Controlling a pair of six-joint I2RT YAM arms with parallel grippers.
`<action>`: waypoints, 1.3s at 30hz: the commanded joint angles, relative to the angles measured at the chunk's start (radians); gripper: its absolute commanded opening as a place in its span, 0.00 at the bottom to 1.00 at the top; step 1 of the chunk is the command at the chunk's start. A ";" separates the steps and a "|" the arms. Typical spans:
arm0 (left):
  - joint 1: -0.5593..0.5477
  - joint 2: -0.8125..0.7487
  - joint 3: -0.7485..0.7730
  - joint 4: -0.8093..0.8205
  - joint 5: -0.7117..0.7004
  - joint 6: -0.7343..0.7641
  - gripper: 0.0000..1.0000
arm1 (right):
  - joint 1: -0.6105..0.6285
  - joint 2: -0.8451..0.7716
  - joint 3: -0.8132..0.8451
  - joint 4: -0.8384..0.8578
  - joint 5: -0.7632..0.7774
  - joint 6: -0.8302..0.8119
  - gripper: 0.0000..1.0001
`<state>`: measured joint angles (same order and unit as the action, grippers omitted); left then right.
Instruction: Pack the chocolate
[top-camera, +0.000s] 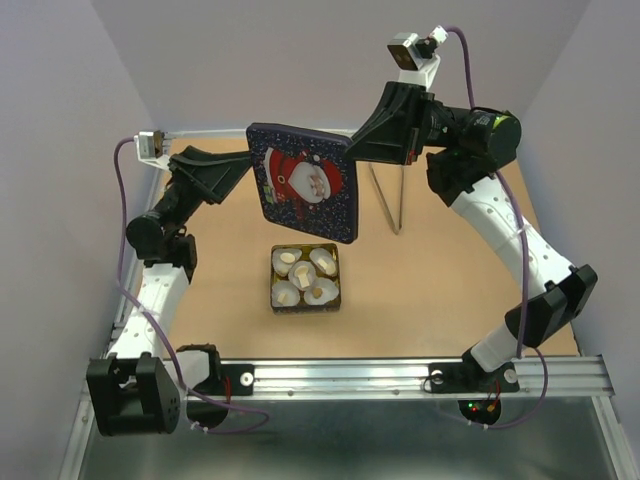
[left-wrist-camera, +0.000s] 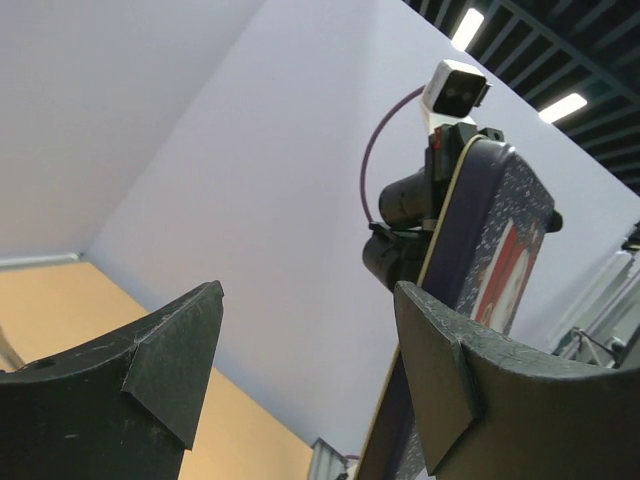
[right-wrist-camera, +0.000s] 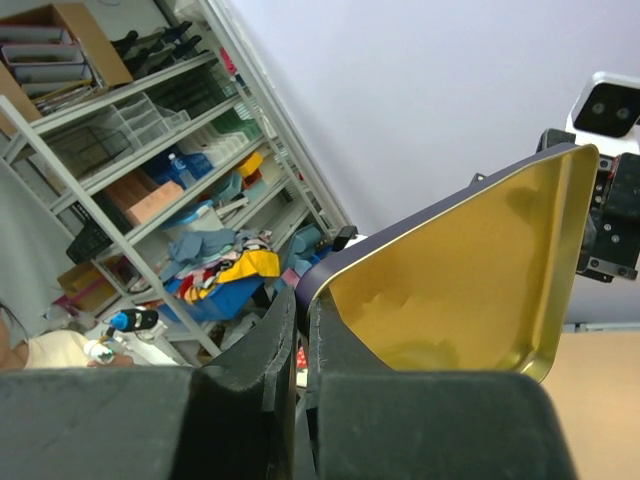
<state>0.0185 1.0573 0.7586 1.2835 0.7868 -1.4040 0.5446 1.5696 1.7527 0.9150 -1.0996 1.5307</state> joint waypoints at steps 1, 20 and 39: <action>-0.015 -0.019 0.018 0.441 0.019 -0.069 0.80 | 0.003 -0.017 -0.015 0.074 0.020 0.020 0.00; -0.015 -0.005 0.034 0.717 -0.009 -0.260 0.81 | 0.002 -0.056 -0.041 0.076 0.032 0.003 0.00; -0.117 -0.095 0.081 0.533 0.014 -0.110 0.81 | 0.002 -0.065 -0.061 0.074 0.043 -0.010 0.00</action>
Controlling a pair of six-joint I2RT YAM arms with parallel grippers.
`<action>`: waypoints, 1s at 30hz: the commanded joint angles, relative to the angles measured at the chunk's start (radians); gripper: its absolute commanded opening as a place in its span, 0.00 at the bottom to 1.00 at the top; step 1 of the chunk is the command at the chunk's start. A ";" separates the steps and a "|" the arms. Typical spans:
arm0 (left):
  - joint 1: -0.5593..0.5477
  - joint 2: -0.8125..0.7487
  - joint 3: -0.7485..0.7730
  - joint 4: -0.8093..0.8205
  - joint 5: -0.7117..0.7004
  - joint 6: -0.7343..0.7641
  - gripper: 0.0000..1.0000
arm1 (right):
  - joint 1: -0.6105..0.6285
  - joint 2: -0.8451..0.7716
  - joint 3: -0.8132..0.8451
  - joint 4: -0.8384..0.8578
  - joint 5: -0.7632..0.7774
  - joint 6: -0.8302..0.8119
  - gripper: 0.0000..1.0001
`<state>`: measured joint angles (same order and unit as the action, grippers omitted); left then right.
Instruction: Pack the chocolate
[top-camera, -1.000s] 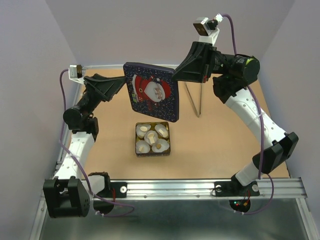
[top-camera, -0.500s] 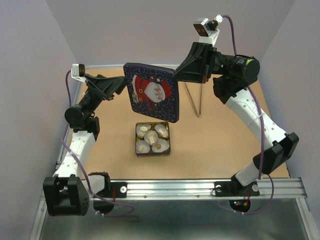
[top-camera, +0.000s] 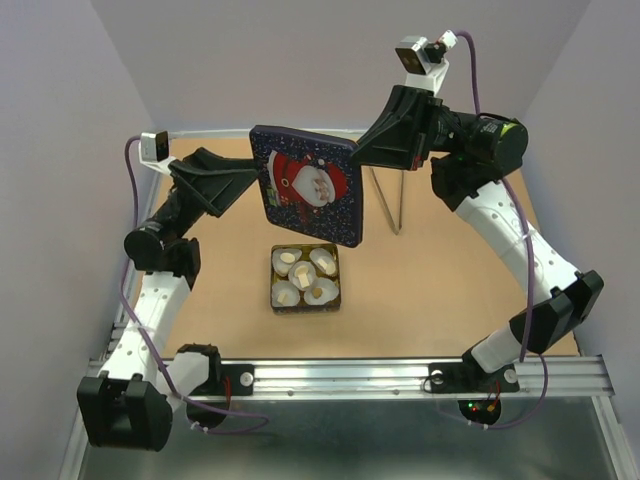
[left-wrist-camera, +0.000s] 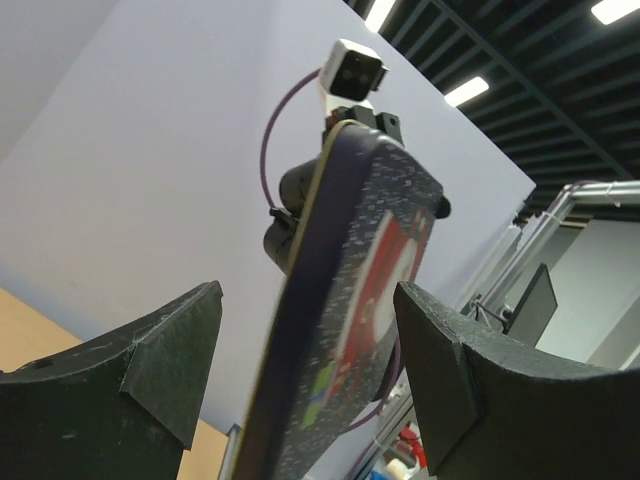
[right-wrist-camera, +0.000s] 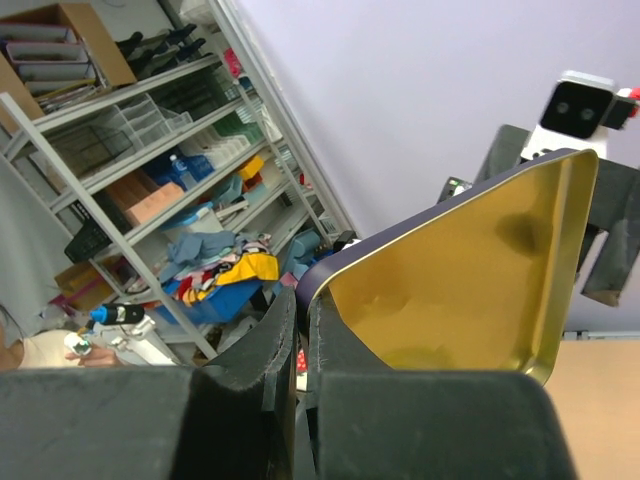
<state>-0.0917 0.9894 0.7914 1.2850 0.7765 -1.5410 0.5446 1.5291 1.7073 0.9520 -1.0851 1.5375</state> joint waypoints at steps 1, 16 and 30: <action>-0.008 -0.029 0.051 0.533 0.024 0.025 0.81 | 0.003 -0.023 -0.015 0.039 0.028 -0.017 0.00; -0.106 -0.026 0.081 0.401 0.049 0.130 0.81 | 0.002 -0.009 -0.015 0.039 0.031 -0.016 0.00; -0.112 -0.017 0.043 0.438 0.098 0.107 0.23 | 0.002 0.074 -0.005 0.037 0.011 -0.023 0.34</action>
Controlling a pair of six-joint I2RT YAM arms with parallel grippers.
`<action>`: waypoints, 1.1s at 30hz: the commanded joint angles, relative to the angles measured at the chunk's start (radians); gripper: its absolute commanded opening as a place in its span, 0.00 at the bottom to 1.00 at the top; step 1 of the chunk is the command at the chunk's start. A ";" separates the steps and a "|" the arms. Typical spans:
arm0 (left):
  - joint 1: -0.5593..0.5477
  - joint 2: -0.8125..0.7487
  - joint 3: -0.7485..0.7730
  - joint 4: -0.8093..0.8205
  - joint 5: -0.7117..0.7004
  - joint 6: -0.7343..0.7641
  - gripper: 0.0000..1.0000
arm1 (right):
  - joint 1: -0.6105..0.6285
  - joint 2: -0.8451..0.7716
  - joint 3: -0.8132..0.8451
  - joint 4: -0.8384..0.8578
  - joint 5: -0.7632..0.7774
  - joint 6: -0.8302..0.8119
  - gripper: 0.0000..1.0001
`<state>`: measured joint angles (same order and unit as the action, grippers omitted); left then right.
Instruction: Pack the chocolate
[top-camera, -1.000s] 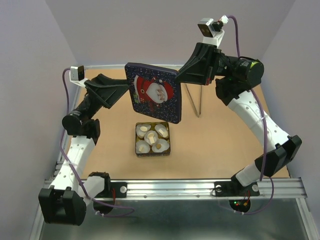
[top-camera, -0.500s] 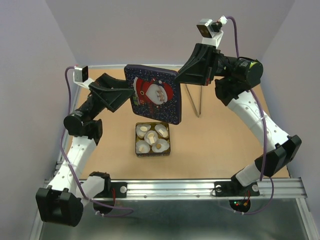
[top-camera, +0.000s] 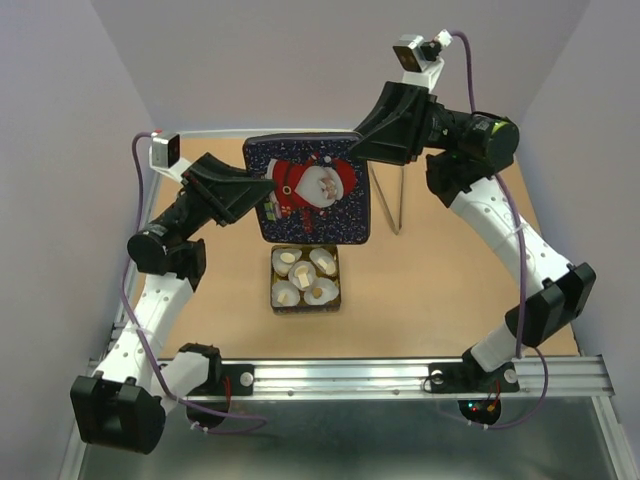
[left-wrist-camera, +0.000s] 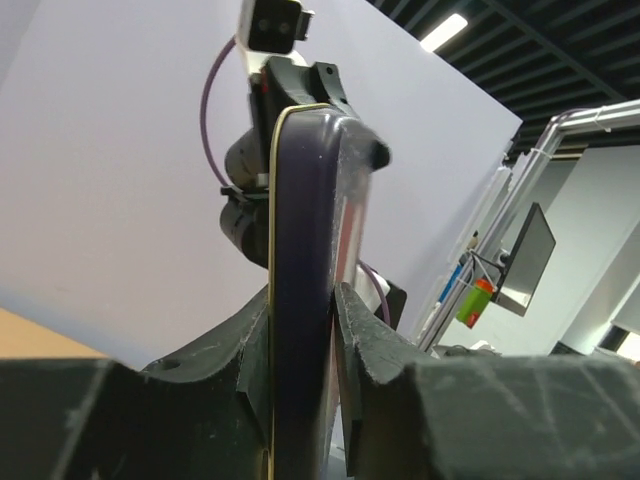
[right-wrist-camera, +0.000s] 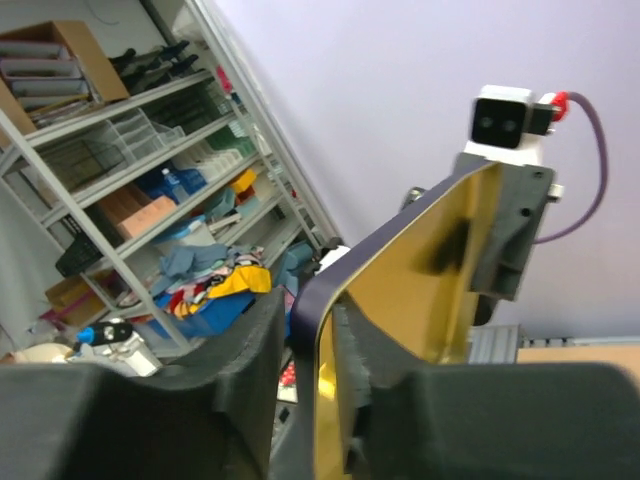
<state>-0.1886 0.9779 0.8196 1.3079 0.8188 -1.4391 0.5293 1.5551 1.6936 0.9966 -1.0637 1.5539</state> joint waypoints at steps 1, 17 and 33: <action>-0.015 -0.005 0.015 0.425 0.057 -0.001 0.22 | 0.017 0.051 0.012 -0.007 -0.012 -0.043 0.38; -0.015 0.035 -0.040 0.591 -0.020 -0.077 0.16 | -0.023 0.042 -0.138 -0.015 0.011 -0.121 0.77; -0.015 -0.093 -0.074 0.094 -0.064 0.262 0.14 | -0.086 -0.033 -0.417 -0.116 0.090 -0.282 0.79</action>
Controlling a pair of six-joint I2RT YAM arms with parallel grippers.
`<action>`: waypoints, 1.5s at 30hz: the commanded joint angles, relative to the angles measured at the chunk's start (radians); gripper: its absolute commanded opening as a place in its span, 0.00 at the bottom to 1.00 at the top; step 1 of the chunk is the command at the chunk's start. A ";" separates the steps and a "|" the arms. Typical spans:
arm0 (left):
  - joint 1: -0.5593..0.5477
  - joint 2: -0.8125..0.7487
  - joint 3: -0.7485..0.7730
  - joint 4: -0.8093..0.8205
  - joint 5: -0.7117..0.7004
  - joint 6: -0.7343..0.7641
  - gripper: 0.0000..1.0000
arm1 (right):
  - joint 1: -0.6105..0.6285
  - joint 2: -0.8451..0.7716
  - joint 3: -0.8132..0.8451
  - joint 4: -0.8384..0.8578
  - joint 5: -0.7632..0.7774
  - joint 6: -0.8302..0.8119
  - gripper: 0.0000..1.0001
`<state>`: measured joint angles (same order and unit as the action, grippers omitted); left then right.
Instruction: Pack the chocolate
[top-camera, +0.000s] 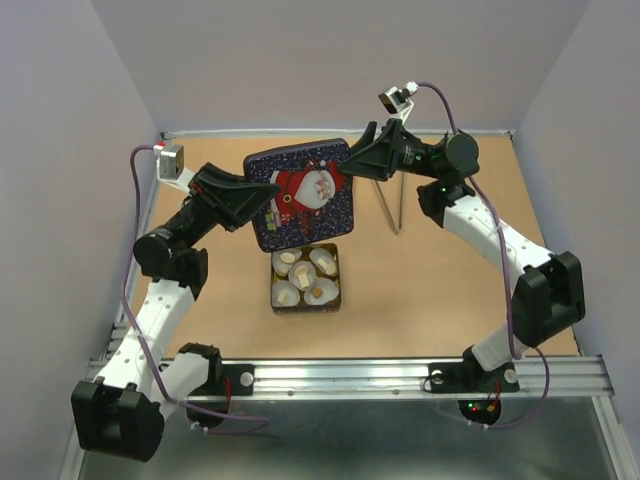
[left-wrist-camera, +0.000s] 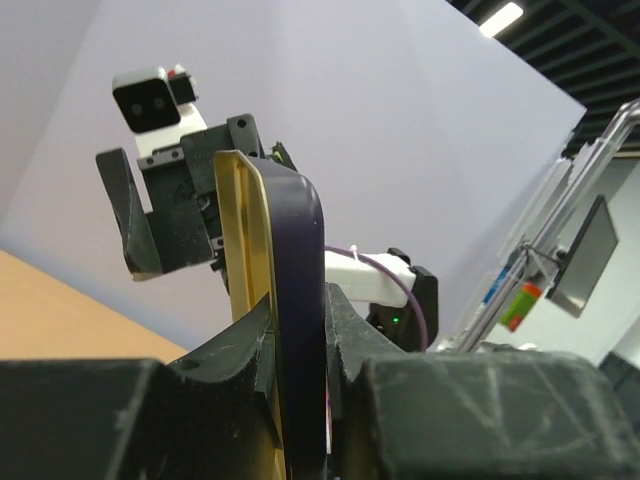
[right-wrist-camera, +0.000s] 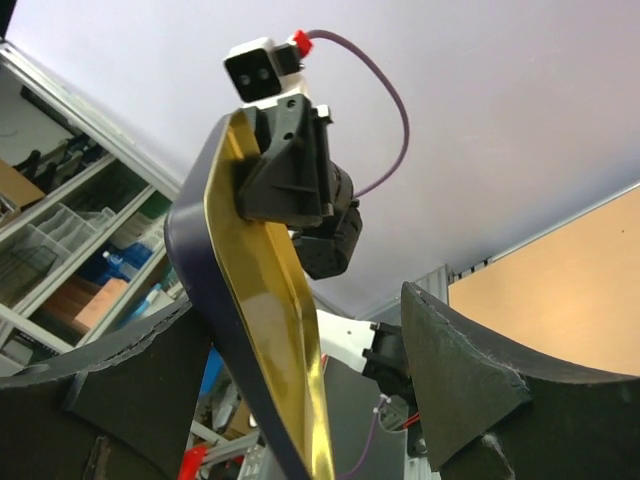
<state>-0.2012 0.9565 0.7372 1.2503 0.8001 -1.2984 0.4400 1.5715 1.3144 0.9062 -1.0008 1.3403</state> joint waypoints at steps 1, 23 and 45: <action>-0.003 -0.073 0.007 0.146 -0.047 0.129 0.14 | 0.002 -0.051 -0.050 -0.029 0.028 -0.078 0.79; -0.009 0.017 -0.071 0.152 -0.110 0.119 0.14 | 0.023 -0.151 -0.185 -0.139 0.042 -0.265 0.69; -0.029 0.024 -0.189 0.115 -0.127 0.132 0.18 | 0.069 -0.145 -0.286 -0.144 0.051 -0.297 0.20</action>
<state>-0.2272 0.9943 0.5663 1.2919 0.6609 -1.2076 0.4931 1.4517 1.0805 0.7467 -0.9710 1.0481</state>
